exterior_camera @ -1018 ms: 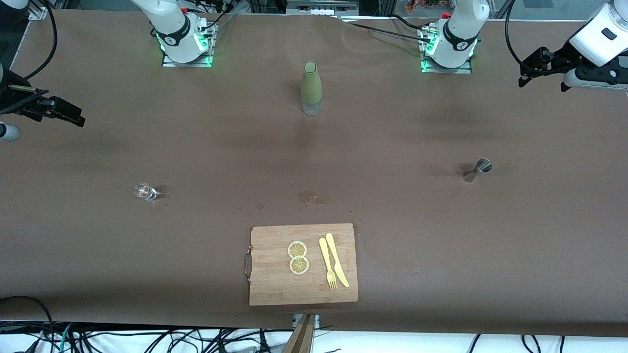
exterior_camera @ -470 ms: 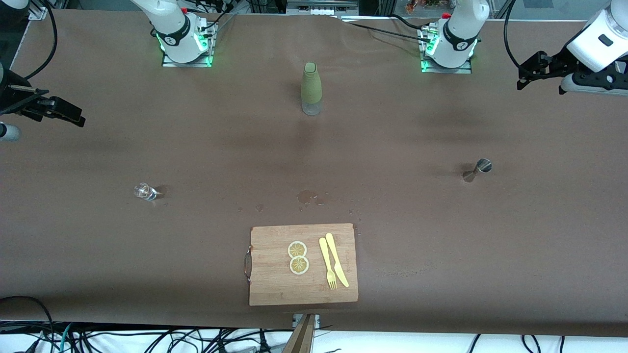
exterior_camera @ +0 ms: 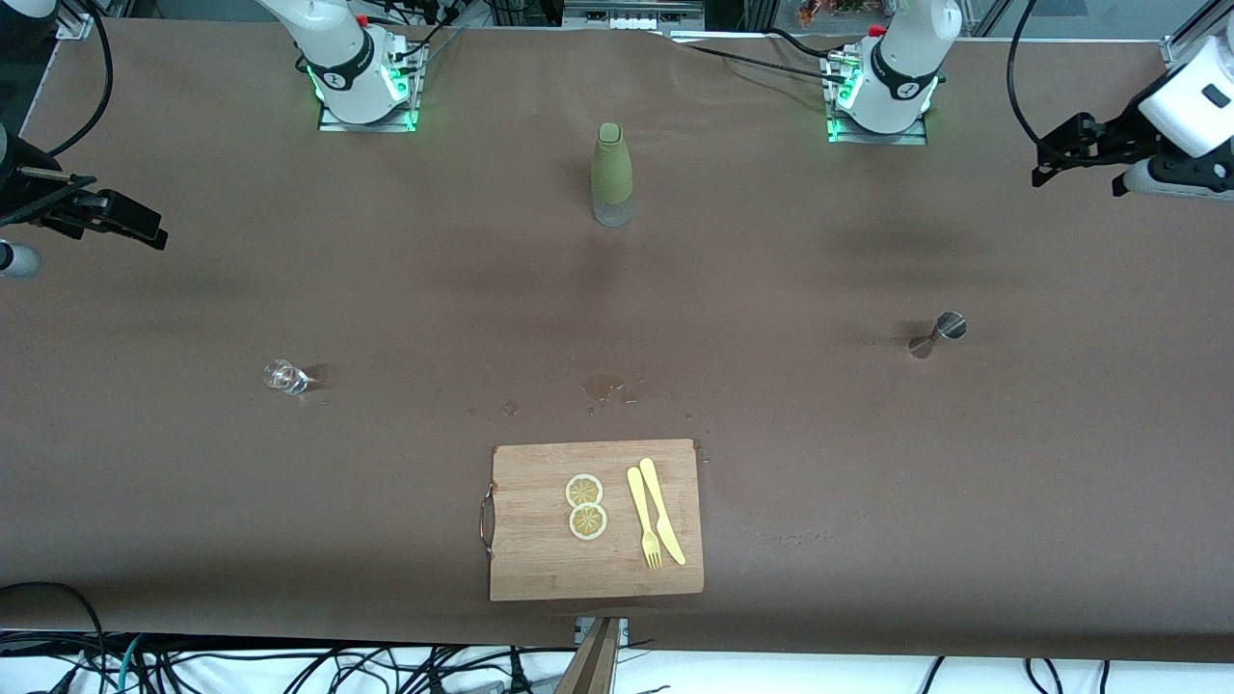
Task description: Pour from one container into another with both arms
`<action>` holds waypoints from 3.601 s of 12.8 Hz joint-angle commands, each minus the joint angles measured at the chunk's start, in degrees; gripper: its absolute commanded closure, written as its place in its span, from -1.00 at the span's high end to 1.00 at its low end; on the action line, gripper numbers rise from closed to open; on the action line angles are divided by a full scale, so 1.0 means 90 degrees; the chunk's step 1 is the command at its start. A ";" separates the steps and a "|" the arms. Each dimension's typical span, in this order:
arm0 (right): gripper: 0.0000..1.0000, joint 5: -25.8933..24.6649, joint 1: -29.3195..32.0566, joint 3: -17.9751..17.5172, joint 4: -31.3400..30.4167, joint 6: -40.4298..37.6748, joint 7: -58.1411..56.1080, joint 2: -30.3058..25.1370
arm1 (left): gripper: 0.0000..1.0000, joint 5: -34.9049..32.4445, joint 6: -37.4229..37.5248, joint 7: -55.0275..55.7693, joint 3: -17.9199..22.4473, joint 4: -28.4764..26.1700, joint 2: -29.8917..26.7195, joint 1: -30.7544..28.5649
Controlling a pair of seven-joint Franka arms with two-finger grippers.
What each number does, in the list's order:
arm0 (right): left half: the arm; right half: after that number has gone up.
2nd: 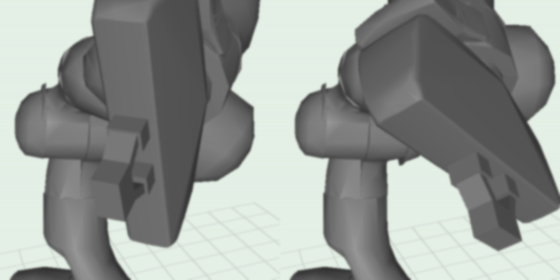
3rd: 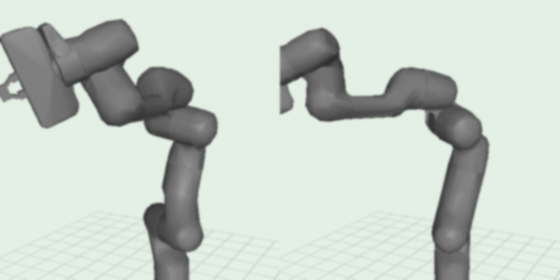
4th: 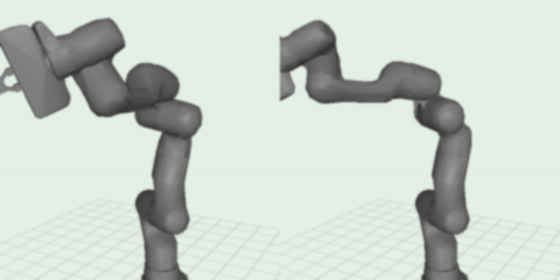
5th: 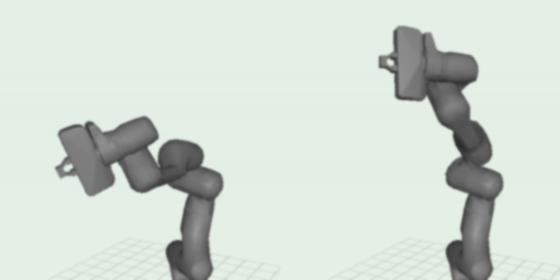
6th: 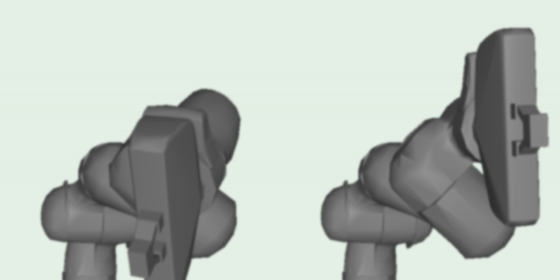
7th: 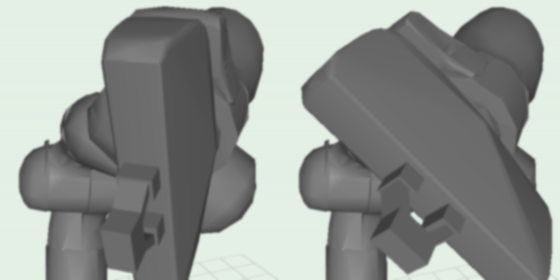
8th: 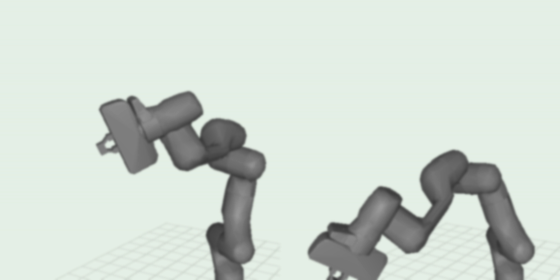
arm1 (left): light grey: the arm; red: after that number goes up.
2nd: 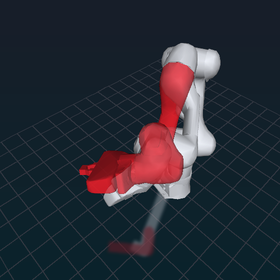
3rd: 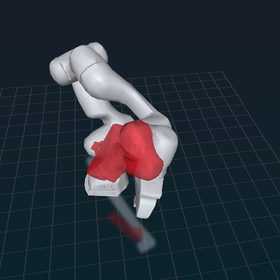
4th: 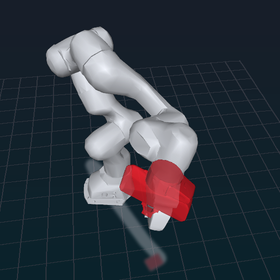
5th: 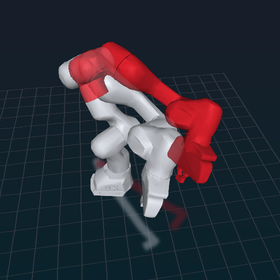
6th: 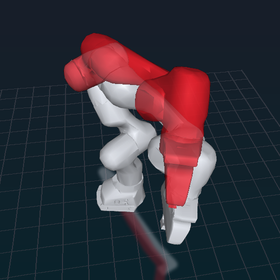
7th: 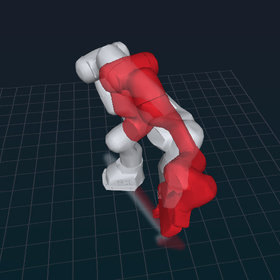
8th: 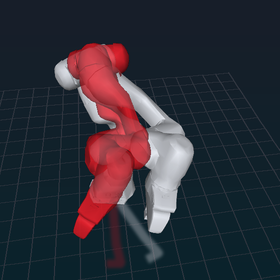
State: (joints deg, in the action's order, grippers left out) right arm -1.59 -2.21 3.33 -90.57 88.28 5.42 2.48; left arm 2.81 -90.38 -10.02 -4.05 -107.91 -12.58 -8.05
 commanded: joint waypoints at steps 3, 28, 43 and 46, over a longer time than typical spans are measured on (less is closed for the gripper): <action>1.00 0.0079 -0.0008 0.0011 0.0083 -0.0024 0.0004 0.0027 | 1.00 0.0196 -0.0241 -0.0859 0.0001 -0.0031 0.0069 -0.0307; 1.00 0.1560 0.0976 0.0089 0.0102 -0.0424 -0.6740 0.1100 | 1.00 0.3252 -0.1267 -0.9089 0.0860 -0.0461 0.2363 -0.1732; 1.00 0.4746 0.3019 0.0089 0.0151 -0.0356 -1.1276 0.3571 | 1.00 0.5789 -0.0993 -1.4773 0.0860 -0.0431 0.4677 -0.2319; 1.00 0.5049 0.3009 0.0079 0.0151 -0.0239 -1.1324 0.3718 | 1.00 0.6122 -0.0915 -1.5272 0.0860 -0.0431 0.5068 -0.2309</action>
State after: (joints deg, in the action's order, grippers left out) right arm 42.02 24.30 4.62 -90.51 86.12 -95.64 34.79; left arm 55.33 -99.92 -142.84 3.73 -112.51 30.67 -28.44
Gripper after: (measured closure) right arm 0.000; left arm 0.000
